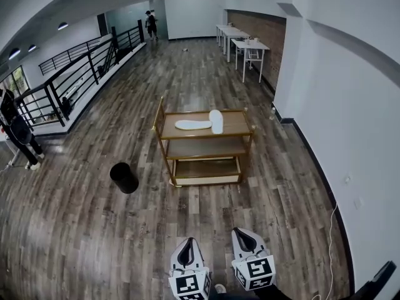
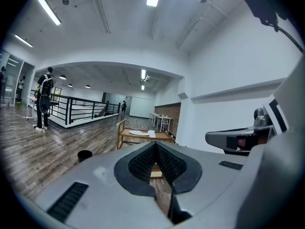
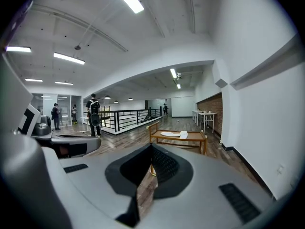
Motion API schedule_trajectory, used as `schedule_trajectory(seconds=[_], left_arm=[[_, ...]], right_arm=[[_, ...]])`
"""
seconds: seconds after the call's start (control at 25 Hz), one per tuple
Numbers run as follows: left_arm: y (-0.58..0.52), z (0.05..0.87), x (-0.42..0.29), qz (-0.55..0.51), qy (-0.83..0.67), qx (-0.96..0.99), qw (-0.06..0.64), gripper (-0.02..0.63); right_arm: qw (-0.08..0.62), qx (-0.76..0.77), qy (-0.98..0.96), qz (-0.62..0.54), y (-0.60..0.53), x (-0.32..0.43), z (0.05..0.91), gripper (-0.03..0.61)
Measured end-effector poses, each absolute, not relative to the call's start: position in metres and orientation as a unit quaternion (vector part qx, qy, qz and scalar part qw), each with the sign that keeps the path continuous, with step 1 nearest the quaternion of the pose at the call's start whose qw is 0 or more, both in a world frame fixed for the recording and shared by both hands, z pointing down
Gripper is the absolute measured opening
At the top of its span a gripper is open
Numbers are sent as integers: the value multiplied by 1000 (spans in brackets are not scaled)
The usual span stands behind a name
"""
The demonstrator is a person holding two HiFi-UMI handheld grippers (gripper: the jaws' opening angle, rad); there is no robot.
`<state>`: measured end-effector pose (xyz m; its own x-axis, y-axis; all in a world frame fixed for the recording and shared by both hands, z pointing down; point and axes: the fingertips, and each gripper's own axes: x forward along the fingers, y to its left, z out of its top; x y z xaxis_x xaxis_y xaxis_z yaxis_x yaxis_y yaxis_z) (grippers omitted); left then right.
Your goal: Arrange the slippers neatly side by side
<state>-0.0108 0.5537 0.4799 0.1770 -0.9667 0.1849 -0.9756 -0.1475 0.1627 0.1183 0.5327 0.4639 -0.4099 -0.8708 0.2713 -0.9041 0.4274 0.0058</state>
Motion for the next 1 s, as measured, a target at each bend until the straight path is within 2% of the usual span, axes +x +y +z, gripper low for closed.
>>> schedule_trajectory(seconds=[0.32,1.0], left_arm=[[513,485,-12,31,-629,768,118,2],[354,479,-33,33,-598,794,106,2]], right_arm=[[109,545,-828,82,496,117,470,-2],[103,564,-816,69,347,82,465,-2]])
